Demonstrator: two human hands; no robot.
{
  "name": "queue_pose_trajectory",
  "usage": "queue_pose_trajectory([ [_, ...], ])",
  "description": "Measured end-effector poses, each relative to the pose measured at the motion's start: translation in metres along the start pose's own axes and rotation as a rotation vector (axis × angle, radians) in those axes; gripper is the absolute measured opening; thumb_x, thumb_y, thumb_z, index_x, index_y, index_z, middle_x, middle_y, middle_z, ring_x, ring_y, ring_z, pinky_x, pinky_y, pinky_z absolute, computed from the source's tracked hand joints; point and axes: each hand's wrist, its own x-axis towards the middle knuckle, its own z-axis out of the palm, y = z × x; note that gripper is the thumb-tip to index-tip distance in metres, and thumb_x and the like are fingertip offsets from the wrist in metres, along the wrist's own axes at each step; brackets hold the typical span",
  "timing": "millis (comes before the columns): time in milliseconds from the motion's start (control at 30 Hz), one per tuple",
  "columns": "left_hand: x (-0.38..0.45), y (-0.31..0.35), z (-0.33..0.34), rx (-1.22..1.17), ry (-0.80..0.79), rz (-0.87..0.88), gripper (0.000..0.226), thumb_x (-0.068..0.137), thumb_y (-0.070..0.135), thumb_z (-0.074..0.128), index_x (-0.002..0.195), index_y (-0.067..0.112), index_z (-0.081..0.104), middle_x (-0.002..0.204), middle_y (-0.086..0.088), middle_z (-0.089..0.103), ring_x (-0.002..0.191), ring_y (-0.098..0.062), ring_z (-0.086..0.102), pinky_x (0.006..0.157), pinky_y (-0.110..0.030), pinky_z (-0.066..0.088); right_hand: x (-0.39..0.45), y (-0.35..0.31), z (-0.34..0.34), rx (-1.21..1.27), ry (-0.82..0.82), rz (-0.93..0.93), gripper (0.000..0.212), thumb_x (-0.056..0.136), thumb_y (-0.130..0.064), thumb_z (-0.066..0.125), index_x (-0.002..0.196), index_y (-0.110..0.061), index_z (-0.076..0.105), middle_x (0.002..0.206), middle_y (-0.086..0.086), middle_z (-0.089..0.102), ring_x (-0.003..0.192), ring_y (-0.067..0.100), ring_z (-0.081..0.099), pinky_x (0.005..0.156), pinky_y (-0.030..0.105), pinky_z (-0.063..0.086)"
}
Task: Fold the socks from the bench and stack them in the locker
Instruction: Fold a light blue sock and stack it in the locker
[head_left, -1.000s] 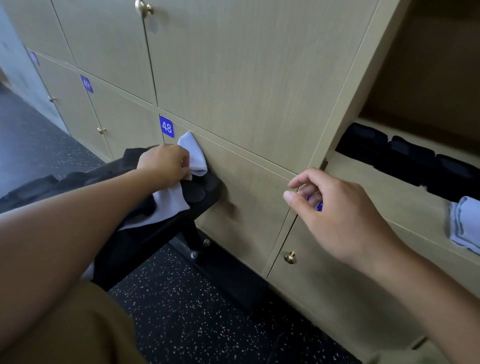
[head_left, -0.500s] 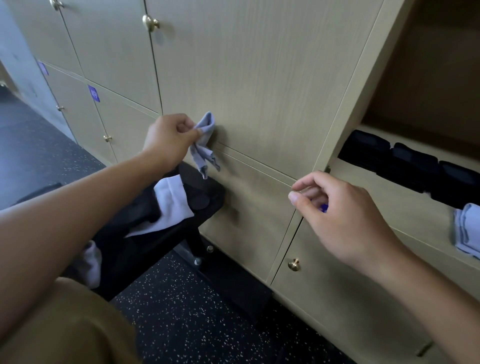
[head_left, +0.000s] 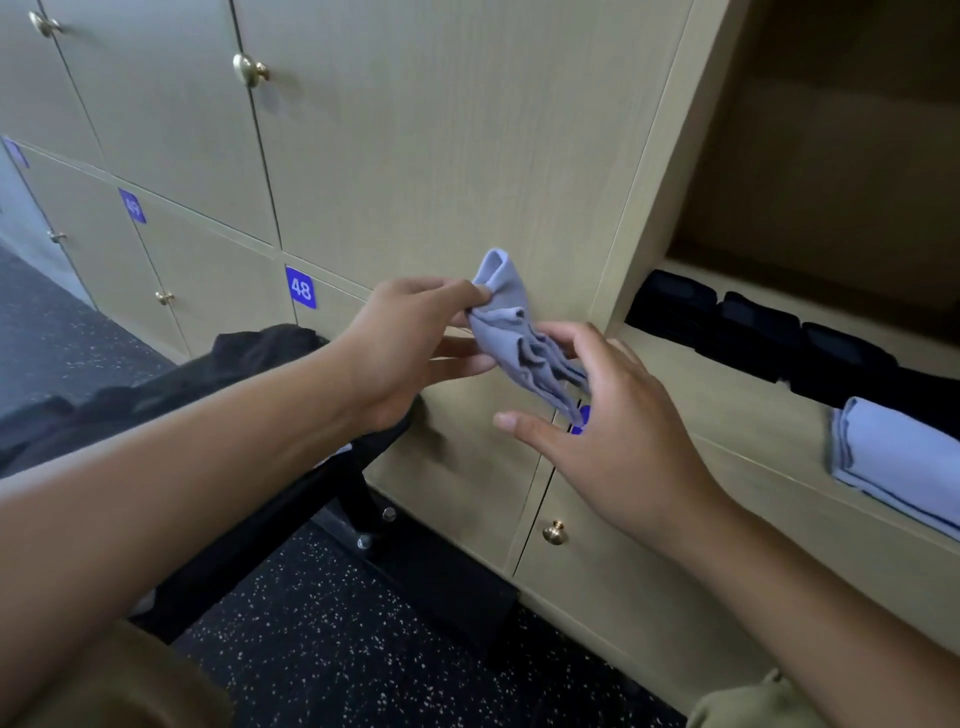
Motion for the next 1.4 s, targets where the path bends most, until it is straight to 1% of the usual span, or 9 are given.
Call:
queue_pose_trajectory([
  [100, -0.005, -0.007, 0.011, -0.080, -0.042, -0.045, 0.020, 0.101, 0.020, 0.060, 0.099, 0.004, 0.071, 0.079, -0.006, 0.070, 0.079, -0.024, 0.067, 0.076, -0.027, 0.060, 0.000, 0.001, 0.000, 0.021, 0.091, -0.030, 0.029, 0.093, -0.036, 0.070, 0.118, -0.031, 0.057, 0.105, -0.015, 0.065, 0.098, 0.007, 0.061, 0.081, 0.033, 0.053],
  [200, -0.008, -0.011, 0.016, -0.055, -0.062, -0.042, 0.027, 0.102, 0.033, 0.060, 0.101, 0.009, 0.072, 0.078, -0.001, 0.064, 0.076, -0.023, 0.064, 0.078, -0.030, 0.059, 0.000, 0.000, -0.006, 0.195, 0.171, 0.020, 0.007, 0.097, -0.024, 0.065, 0.104, -0.025, 0.062, 0.089, -0.014, 0.070, 0.085, 0.003, 0.066, 0.070, 0.023, 0.052],
  [400, -0.005, -0.017, 0.011, 0.107, -0.069, 0.016, 0.052, 0.080, 0.060, 0.075, 0.108, 0.018, 0.062, 0.104, 0.000, 0.065, 0.090, -0.021, 0.067, 0.089, -0.036, 0.055, 0.003, 0.002, -0.021, 0.550, 0.164, 0.162, 0.017, 0.099, -0.010, 0.064, 0.110, -0.023, 0.066, 0.102, 0.002, 0.075, 0.097, 0.017, 0.071, 0.090, 0.046, 0.058],
  [500, -0.002, -0.022, 0.006, 0.172, -0.162, -0.044, 0.075, 0.073, 0.069, 0.072, 0.127, 0.018, 0.061, 0.120, 0.000, 0.072, 0.114, -0.028, 0.069, 0.105, -0.043, 0.050, 0.003, 0.007, -0.032, 0.740, 0.096, 0.246, 0.017, 0.100, -0.007, 0.060, 0.115, -0.013, 0.066, 0.108, 0.013, 0.075, 0.104, 0.023, 0.073, 0.091, 0.046, 0.057],
  [600, -0.004, -0.024, 0.007, 0.166, -0.330, -0.082, 0.065, 0.086, 0.058, 0.063, 0.129, 0.010, 0.065, 0.123, -0.006, 0.073, 0.110, -0.025, 0.070, 0.098, -0.039, 0.051, -0.001, 0.013, -0.040, 0.841, 0.006, 0.306, 0.022, 0.102, -0.011, 0.057, 0.122, -0.011, 0.064, 0.113, 0.010, 0.075, 0.108, 0.026, 0.072, 0.083, 0.038, 0.059],
  [767, -0.011, -0.026, 0.017, 0.099, -0.360, -0.118, 0.059, 0.087, 0.046, 0.069, 0.130, 0.005, 0.064, 0.123, -0.010, 0.074, 0.107, -0.024, 0.072, 0.091, -0.037, 0.056, -0.008, 0.021, -0.049, 0.800, -0.007, 0.361, 0.022, 0.102, -0.017, 0.058, 0.123, -0.015, 0.066, 0.116, 0.002, 0.076, 0.111, 0.019, 0.071, 0.104, 0.049, 0.052],
  [1067, -0.022, -0.025, 0.032, 0.197, -0.040, 0.129, 0.037, 0.089, 0.010, 0.077, 0.118, 0.018, 0.056, 0.097, -0.020, 0.075, 0.069, -0.020, 0.072, 0.056, -0.026, 0.054, -0.021, 0.029, -0.060, 0.609, 0.016, 0.460, 0.020, 0.099, -0.029, 0.064, 0.114, -0.017, 0.071, 0.102, -0.004, 0.079, 0.098, 0.013, 0.075, 0.099, 0.046, 0.055],
  [1267, -0.034, -0.029, 0.048, 0.440, -0.070, 0.340, 0.026, 0.097, 0.008, 0.067, 0.107, 0.027, 0.052, 0.106, 0.005, 0.072, 0.079, -0.042, 0.067, 0.060, -0.042, 0.048, -0.025, 0.035, -0.066, 0.424, 0.216, 0.480, 0.047, 0.087, -0.025, 0.079, 0.126, -0.029, 0.053, 0.088, -0.002, 0.074, 0.082, 0.012, 0.071, 0.072, 0.027, 0.058],
  [1400, -0.039, -0.029, 0.063, 0.478, -0.101, 0.288, 0.026, 0.092, 0.014, 0.075, 0.107, 0.034, 0.069, 0.098, 0.007, 0.076, 0.085, -0.025, 0.072, 0.074, -0.050, 0.057, -0.027, 0.042, -0.072, 0.356, 0.280, 0.383, 0.032, 0.093, -0.014, 0.065, 0.108, -0.036, 0.048, 0.080, 0.015, 0.068, 0.060, 0.017, 0.051, 0.047, 0.021, 0.036],
])
